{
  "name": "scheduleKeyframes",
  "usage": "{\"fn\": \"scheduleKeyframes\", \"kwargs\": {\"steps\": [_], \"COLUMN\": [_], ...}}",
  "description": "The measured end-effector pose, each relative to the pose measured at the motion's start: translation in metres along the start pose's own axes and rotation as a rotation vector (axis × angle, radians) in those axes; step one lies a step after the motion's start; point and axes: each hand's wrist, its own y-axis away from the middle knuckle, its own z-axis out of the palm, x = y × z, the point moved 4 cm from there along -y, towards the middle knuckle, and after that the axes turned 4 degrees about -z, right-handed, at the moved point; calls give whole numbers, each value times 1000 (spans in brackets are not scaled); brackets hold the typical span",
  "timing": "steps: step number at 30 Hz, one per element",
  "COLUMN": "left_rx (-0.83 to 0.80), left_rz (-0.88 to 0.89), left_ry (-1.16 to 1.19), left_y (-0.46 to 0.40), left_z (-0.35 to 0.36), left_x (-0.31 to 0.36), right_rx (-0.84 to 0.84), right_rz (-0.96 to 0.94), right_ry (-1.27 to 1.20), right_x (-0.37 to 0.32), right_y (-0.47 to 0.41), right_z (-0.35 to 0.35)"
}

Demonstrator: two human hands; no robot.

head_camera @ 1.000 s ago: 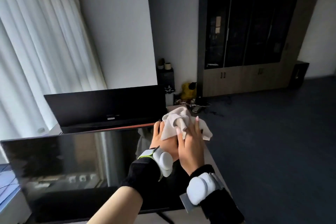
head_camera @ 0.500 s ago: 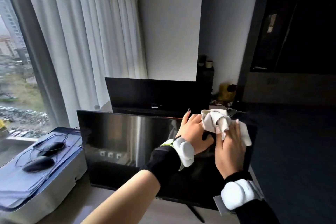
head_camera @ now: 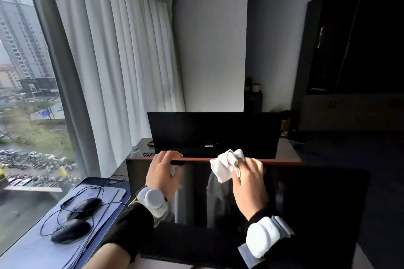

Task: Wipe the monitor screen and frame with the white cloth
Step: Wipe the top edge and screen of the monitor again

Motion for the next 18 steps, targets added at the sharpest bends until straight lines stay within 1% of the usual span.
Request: {"fn": "scheduleKeyframes", "kwargs": {"steps": [7,11,14,18], "left_rx": [-6,-13,-73,-216], "left_rz": [1,-54,-127,-221], "left_ry": [-37,-66,-94,-65], "left_y": [-20,-21,-22,-21], "left_z": [-27,-42,-51,-56], "left_x": [-58,-87,-110,-139], "right_rx": [-71,-94,-108,-148], "right_rz": [18,20,-7,-22], "right_ry": [-18,-55,-48,-50], "right_x": [-41,-72,-95,-129], "right_y": [-13,-13,-12,-16], "right_z": [43,71,90,118]}}
